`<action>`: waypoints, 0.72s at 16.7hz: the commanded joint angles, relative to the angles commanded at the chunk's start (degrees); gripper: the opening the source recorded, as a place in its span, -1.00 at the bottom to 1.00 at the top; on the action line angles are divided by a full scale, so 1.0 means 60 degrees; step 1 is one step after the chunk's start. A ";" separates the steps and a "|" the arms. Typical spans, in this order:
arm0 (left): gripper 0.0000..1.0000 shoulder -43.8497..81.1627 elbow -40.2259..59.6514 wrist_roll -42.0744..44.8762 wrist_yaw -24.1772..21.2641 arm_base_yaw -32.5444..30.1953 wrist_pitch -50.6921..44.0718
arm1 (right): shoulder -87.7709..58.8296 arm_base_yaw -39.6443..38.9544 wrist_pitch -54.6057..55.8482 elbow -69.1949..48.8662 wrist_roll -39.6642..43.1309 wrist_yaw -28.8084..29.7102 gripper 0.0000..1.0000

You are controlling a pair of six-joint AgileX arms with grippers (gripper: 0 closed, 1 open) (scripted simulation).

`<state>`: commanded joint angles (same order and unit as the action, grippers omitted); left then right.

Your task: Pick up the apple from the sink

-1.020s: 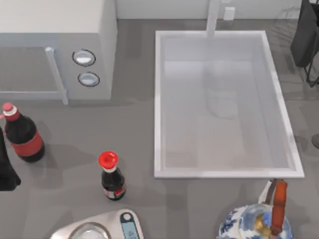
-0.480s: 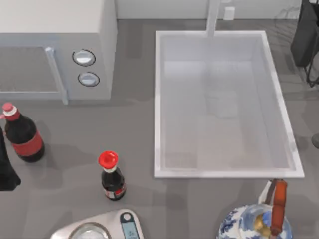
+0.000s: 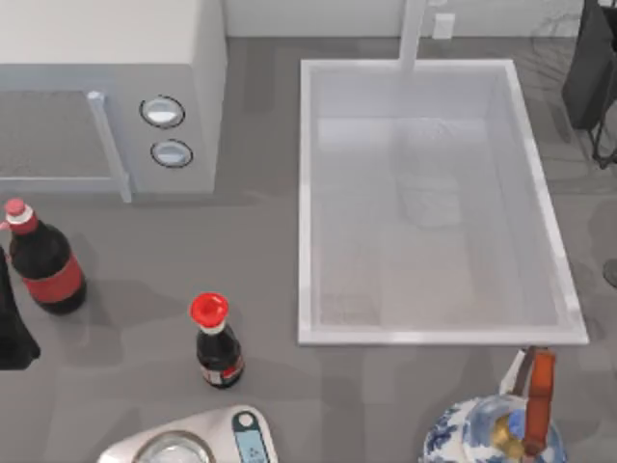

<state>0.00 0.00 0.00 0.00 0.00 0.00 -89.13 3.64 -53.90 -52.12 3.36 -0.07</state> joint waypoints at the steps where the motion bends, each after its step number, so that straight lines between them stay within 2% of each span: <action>1: 1.00 0.0000 0.0000 0.0000 0.0000 0.0000 0.0000 | -0.0042 0.0010 0.0214 0.0088 -0.0018 0.0006 -1.00; 6: 1.00 0.0000 0.0000 0.0000 0.0000 0.0000 0.0000 | -0.0072 0.0017 0.0363 0.0139 -0.0032 0.0011 -1.00; 12: 1.00 0.0000 0.0000 0.0000 0.0000 0.0000 0.0000 | -0.0072 0.0017 0.0363 0.0139 -0.0032 0.0011 -0.10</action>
<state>0.00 0.00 0.00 0.00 0.00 0.00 -89.57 3.74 -51.72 -51.29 3.17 0.00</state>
